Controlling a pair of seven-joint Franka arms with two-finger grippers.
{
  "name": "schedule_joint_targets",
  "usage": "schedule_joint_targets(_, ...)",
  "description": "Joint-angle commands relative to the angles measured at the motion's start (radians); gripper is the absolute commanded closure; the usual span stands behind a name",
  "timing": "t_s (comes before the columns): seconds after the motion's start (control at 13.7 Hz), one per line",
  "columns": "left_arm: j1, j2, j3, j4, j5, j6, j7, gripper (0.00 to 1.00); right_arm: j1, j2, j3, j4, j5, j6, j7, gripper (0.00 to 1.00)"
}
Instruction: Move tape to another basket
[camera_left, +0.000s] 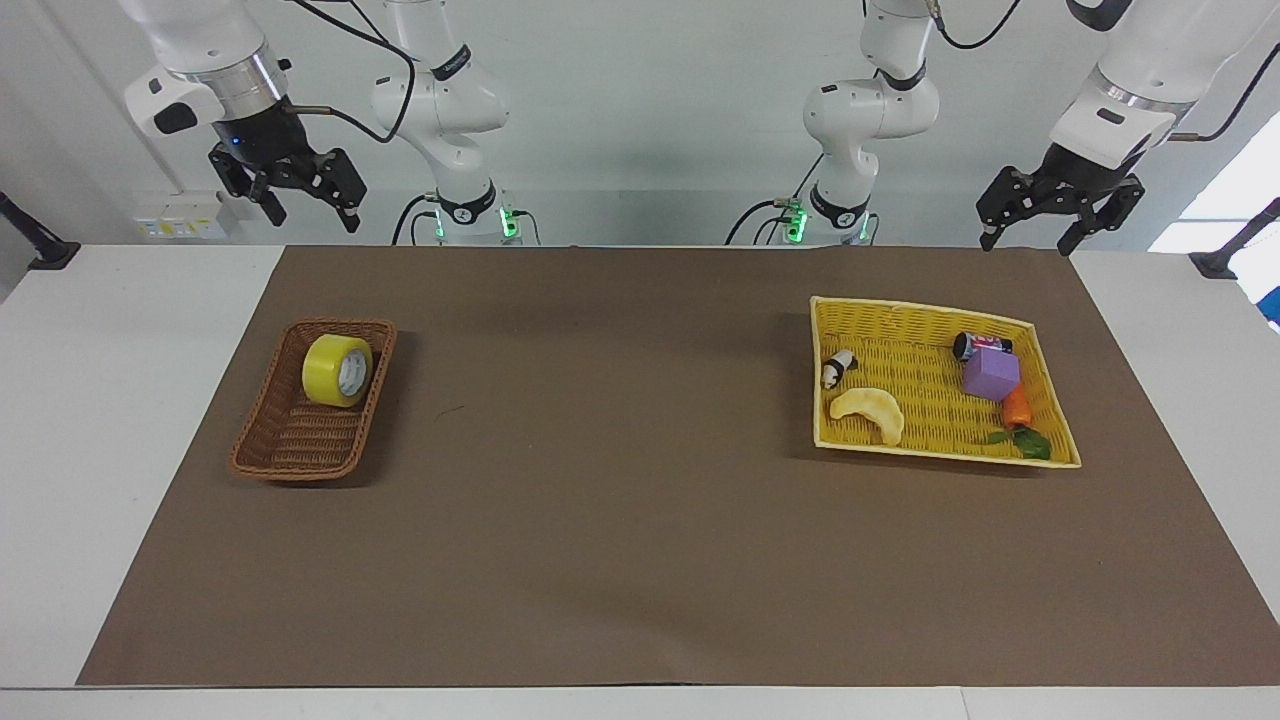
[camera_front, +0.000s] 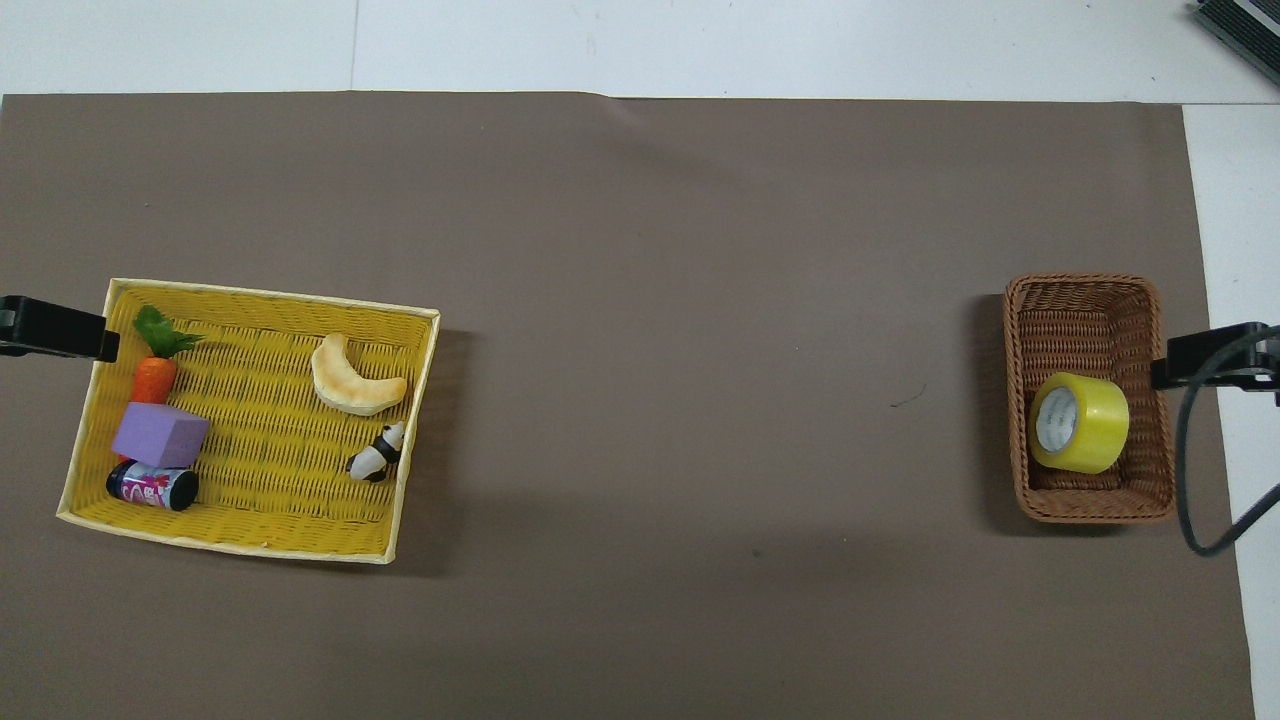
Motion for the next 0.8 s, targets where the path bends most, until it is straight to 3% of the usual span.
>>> schedule_joint_targets(0.0, 0.010, -0.009, -0.003, 0.000, -0.012, -0.002, 0.008, 0.00, -0.013, 0.002, 0.000, 0.006, -0.007, -0.003, -0.013, 0.00)
schedule_joint_targets(0.73, 0.010, -0.007, -0.003, 0.000, -0.012, -0.002, 0.008, 0.00, -0.025, -0.007, 0.001, -0.006, -0.016, -0.013, -0.024, 0.00)
